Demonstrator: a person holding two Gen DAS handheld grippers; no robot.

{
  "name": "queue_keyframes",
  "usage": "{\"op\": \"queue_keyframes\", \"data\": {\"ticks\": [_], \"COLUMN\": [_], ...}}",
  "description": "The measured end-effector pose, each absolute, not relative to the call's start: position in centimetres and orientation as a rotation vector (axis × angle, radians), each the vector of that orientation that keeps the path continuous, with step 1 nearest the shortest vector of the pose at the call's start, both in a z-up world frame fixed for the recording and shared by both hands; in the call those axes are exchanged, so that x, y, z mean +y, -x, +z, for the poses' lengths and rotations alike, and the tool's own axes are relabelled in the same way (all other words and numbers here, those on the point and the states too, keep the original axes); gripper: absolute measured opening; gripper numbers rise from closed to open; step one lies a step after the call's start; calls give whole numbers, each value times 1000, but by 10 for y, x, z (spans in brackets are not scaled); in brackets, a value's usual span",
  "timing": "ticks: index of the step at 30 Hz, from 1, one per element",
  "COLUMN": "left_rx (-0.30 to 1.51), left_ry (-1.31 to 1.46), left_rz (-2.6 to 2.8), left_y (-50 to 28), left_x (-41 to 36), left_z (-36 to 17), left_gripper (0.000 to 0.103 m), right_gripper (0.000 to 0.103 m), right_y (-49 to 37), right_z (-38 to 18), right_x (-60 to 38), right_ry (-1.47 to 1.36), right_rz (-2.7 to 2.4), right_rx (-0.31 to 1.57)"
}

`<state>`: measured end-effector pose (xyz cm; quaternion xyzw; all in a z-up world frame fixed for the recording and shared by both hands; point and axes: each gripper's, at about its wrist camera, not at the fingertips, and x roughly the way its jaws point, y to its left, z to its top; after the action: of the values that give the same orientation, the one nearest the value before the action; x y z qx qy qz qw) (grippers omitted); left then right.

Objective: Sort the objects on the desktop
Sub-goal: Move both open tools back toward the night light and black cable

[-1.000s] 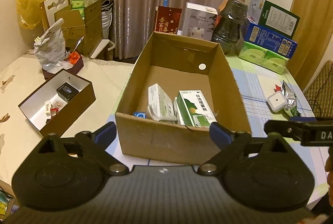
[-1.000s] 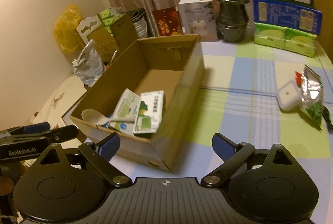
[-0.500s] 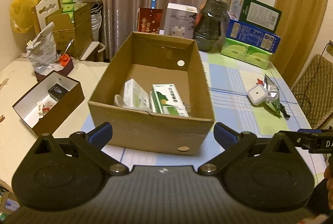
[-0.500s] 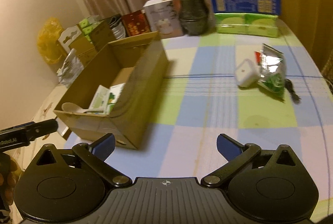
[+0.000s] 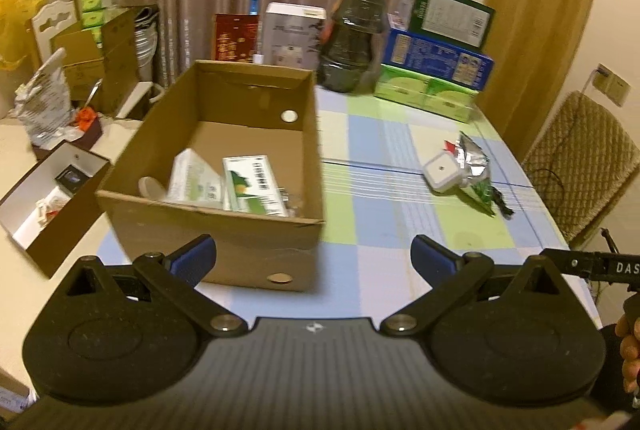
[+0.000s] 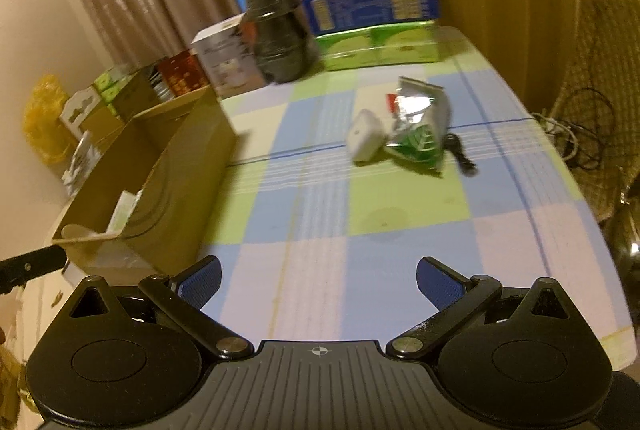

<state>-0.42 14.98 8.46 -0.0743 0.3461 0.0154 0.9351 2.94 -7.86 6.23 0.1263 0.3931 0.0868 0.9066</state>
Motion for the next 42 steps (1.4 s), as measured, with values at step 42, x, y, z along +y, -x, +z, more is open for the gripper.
{"op": "queue_keyframes", "data": {"ticks": [42], "left_rx": [783], "left_ry": [25], "left_rz": [-183], "left_y": [-66], "left_x": [42], "left_z": [57], "left_gripper": [102], "right_gripper": [101], "right_y": [-45], "right_z": [45], "right_x": [-169], "right_ry": [-313], "right_rz": [30], "right_rx": [796]}}
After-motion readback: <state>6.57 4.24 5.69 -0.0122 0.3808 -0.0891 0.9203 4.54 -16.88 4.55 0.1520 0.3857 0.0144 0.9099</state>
